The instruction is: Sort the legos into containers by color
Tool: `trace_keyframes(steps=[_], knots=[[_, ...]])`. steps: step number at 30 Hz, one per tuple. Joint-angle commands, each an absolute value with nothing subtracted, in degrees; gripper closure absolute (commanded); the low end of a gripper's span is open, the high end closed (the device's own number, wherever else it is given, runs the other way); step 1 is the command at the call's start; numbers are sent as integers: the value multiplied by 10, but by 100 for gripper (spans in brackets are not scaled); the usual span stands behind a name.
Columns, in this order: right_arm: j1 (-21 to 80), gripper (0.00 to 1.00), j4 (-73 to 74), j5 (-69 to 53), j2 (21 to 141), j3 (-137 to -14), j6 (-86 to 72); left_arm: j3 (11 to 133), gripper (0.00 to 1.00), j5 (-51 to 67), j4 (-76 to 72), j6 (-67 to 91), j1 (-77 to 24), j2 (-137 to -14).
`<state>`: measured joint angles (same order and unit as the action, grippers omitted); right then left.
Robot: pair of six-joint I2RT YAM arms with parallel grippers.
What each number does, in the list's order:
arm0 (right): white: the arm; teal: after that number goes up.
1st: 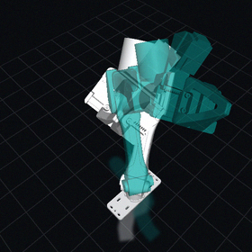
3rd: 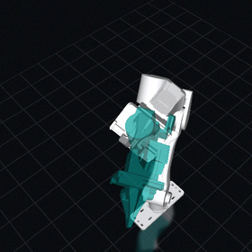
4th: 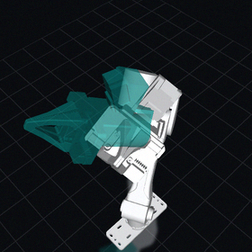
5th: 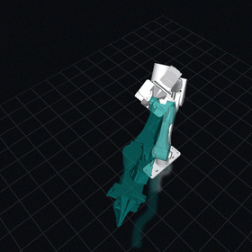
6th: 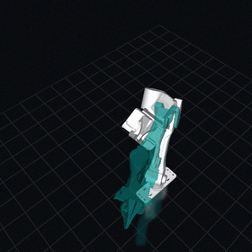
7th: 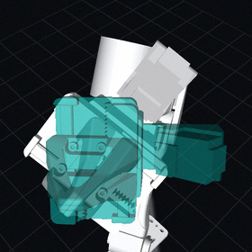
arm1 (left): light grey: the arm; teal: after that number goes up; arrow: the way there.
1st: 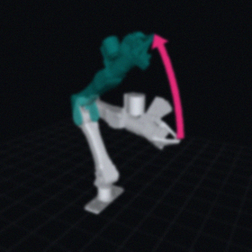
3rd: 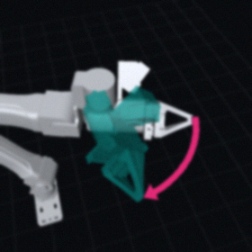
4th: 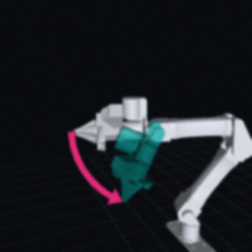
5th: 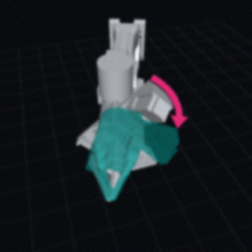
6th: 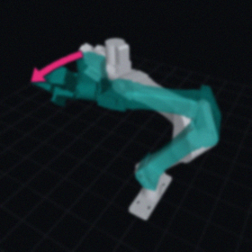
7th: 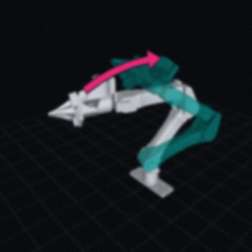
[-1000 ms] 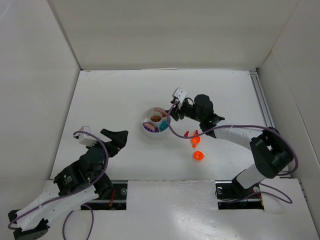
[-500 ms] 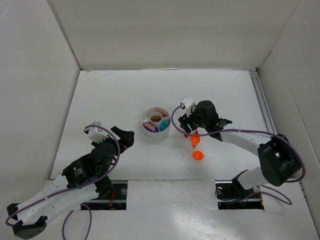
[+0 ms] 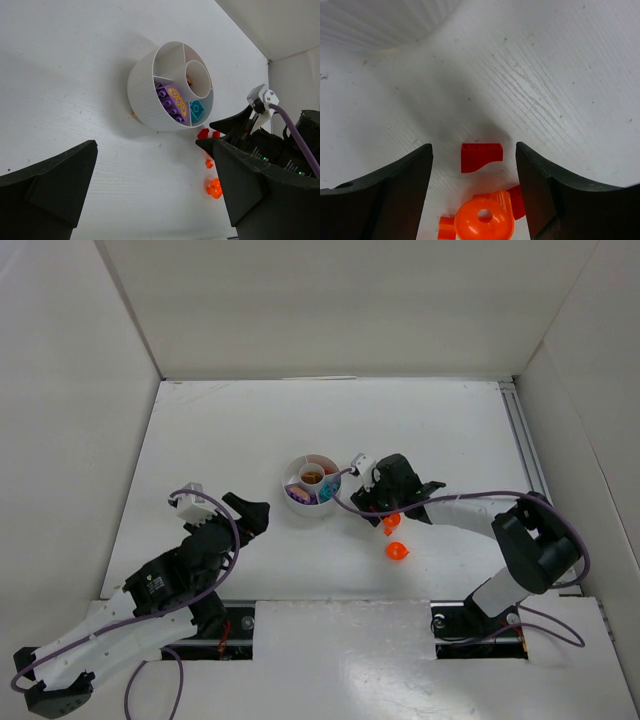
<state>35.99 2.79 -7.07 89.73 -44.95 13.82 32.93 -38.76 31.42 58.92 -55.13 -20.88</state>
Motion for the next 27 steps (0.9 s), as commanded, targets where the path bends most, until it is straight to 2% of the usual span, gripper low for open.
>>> trace_keyframes(steps=[1,8,16,21,27], knots=[[362,28,33,-42,887,-454,118,349,0,-388,297,583,-553,-206],[367,41,33,-42,910,-454,118,349,0,-388,297,583,-553,-206],[367,42,33,-20,915,-460,118,349,0,-388,297,577,-553,-206],[367,63,33,-20,910,-460,113,354,0,-388,292,577,-553,-206],[373,69,33,-28,875,-457,119,354,0,-388,287,567,-553,-206]])
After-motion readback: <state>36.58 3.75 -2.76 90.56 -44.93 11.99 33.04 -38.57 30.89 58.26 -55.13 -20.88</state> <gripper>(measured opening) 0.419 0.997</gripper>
